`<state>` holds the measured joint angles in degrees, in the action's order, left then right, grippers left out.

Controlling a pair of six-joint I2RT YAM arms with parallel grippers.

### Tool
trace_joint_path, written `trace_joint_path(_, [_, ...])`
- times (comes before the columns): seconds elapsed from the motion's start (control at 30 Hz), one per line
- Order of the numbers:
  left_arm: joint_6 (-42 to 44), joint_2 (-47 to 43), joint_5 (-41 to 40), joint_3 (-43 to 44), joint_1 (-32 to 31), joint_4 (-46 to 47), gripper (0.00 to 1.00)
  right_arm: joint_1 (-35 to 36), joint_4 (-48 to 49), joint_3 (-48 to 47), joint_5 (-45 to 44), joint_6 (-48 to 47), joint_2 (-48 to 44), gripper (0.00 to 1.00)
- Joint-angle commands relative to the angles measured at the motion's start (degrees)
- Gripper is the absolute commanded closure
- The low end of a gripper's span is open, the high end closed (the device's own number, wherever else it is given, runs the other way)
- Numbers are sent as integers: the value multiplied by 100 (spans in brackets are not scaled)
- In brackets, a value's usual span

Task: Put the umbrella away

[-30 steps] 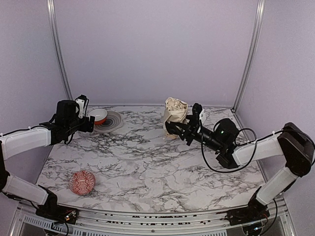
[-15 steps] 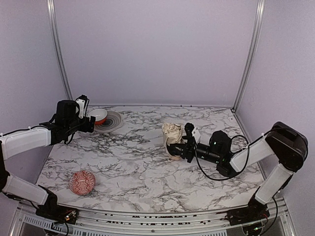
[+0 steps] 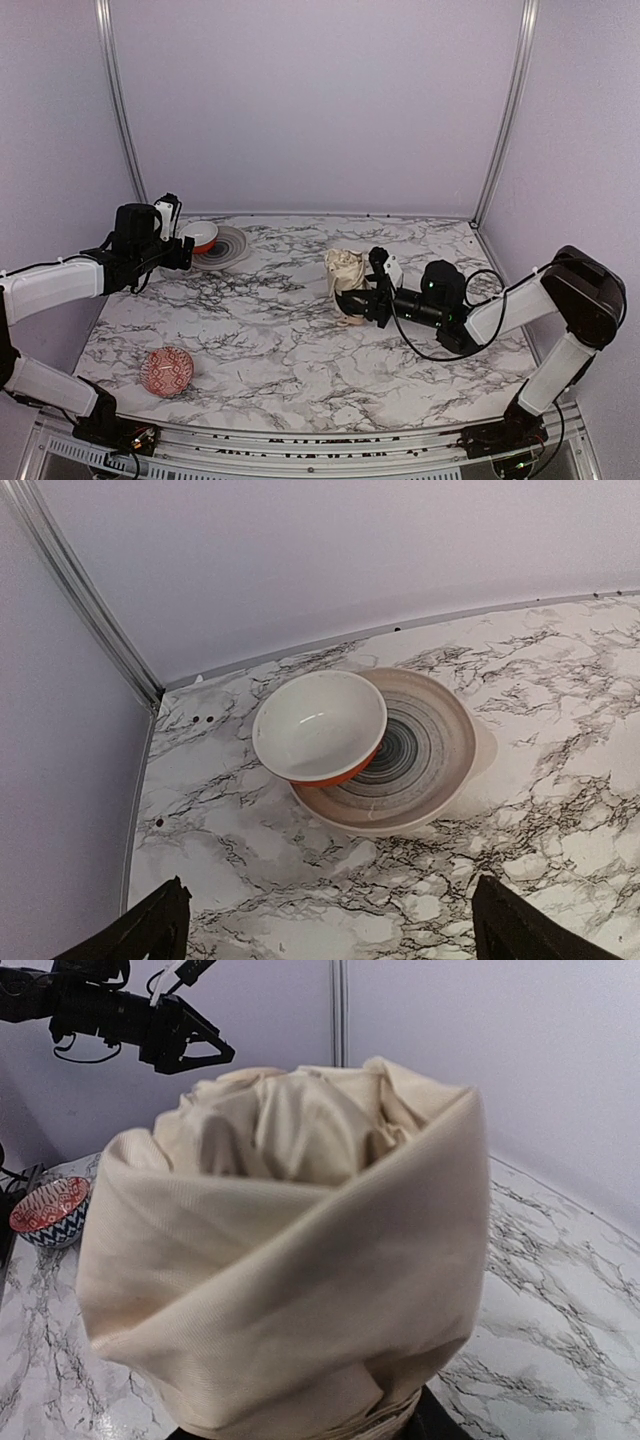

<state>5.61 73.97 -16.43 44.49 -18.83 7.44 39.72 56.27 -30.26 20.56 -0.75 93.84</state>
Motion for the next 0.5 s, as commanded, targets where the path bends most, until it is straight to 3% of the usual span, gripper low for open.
trace_joint_path(0.0, [28,46,68,16,9,11,1,0,152,-238,68,-50,-272,75])
trace_joint_path(0.27, [2,66,131,41,5,3,1,5,-17,-216,14,-92,-332,75])
trace_joint_path(0.47, [10,64,115,36,8,3,1,9,465,134,5,-64,-93,75])
